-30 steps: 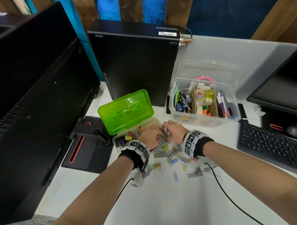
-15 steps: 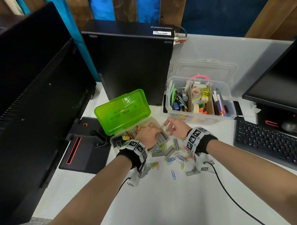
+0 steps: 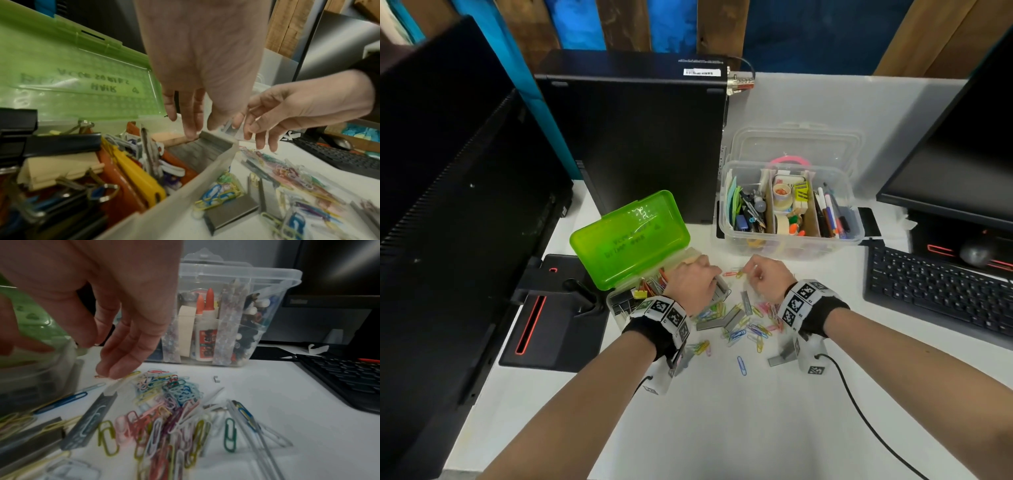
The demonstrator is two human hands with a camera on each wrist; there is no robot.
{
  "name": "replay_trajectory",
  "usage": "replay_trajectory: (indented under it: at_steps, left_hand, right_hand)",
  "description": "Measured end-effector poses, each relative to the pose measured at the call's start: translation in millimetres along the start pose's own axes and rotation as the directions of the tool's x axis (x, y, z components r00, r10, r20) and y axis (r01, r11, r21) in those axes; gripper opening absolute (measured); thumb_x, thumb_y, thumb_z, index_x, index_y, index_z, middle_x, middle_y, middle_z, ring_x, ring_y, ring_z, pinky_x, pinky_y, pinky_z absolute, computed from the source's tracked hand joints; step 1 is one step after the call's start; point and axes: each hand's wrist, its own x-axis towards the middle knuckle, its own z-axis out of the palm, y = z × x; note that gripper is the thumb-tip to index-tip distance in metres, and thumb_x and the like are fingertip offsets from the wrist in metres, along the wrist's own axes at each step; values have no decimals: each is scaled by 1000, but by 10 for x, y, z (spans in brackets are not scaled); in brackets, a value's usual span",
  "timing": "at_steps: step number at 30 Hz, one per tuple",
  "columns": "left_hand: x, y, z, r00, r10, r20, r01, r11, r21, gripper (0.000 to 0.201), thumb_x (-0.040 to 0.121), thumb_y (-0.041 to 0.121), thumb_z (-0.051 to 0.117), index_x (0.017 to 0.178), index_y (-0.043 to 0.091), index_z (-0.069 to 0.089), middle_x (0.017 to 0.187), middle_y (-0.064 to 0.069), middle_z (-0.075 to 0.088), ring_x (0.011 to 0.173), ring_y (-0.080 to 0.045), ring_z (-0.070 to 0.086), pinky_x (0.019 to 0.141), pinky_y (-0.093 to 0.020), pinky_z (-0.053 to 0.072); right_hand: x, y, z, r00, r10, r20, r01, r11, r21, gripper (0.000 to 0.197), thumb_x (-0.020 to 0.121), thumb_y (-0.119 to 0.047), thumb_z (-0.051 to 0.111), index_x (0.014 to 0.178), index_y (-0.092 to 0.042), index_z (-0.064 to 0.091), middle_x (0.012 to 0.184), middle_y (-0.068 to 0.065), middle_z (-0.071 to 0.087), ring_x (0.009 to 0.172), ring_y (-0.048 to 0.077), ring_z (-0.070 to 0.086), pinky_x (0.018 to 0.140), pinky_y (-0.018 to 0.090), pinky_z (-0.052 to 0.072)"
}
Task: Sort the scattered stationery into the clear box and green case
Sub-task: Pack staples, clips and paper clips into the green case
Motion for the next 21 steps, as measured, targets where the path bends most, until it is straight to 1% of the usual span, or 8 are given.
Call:
replay_trajectory:
  at_steps: [2, 5, 7, 9, 13, 16, 18, 21]
  left_hand:
    - [-15, 121, -13, 999, 10, -51, -12, 999, -39, 26, 96, 24, 42, 113, 21, 61, 108, -2, 56, 93, -24, 60, 70, -29, 40]
    - [-64, 336, 93, 999, 33, 16, -34, 999, 18, 22, 94, 28, 45, 101, 15, 62, 103, -4, 60, 92, -25, 60, 68, -30, 42]
    - [-124, 447, 218, 993, 30, 112, -39, 996, 76, 24, 96, 26, 43, 98, 12, 63, 98, -6, 63, 90, -25, 61, 73, -32, 47]
    - [-186, 489, 328, 988, 26, 153, -46, 991, 129, 24, 97, 23, 41, 96, 12, 62, 92, -5, 64, 86, -24, 61, 71, -32, 45]
    - [-260, 447, 420, 987, 33, 157, -54, 990, 129, 24, 98, 22, 39, 97, 11, 61, 95, -8, 64, 88, -27, 62, 71, -32, 45]
    - [-254, 373, 420, 996, 25, 80, -29, 999, 45, 27, 96, 25, 37, 92, 13, 61, 88, -5, 64, 81, -26, 61, 69, -29, 44]
    - [-240, 348, 402, 999, 41, 36, -41, 999, 17, 28, 95, 27, 37, 88, 12, 59, 82, -3, 62, 74, -24, 58, 67, -27, 45]
    - [-227, 332, 406, 996, 78, 41, -78, 997, 8, 26, 94, 27, 39, 86, 13, 59, 83, -3, 63, 75, -22, 59, 68, -27, 46]
  right_hand:
    - [-45, 46, 22, 997, 69, -22, -69, 998, 0, 16, 88, -7, 53, 96, -13, 65, 89, 3, 62, 88, 23, 59, 75, 24, 42]
    - [-110, 41, 144, 993, 118, -7, -118, 992, -36, 13, 89, -15, 57, 93, -8, 67, 96, 7, 68, 89, 23, 60, 73, 24, 43]
    - [-128, 11, 241, 988, 153, -7, -153, 986, -69, 15, 90, -22, 60, 94, -8, 64, 93, 7, 66, 82, 19, 55, 69, 24, 40]
    - [-122, -10, 300, 987, 162, -5, -161, 979, -126, 16, 90, -27, 61, 94, -11, 59, 89, 4, 61, 80, 17, 52, 69, 25, 40]
    - [-130, -6, 290, 987, 149, 66, -133, 971, -198, 17, 91, -26, 59, 88, -9, 58, 87, 7, 63, 78, 19, 55, 63, 25, 41]
    - [-148, 15, 258, 982, 174, 76, -155, 965, -209, 18, 93, -27, 55, 86, -10, 54, 87, 6, 59, 78, 20, 53, 56, 25, 39]
    - [-168, 41, 232, 983, 184, 28, -176, 968, -177, 17, 92, -28, 54, 86, -12, 53, 87, 5, 57, 79, 20, 52, 64, 25, 40]
    - [-156, 114, 203, 983, 179, -45, -177, 983, 39, 11, 86, -23, 63, 84, -13, 58, 89, 7, 64, 80, 19, 55, 69, 26, 42]
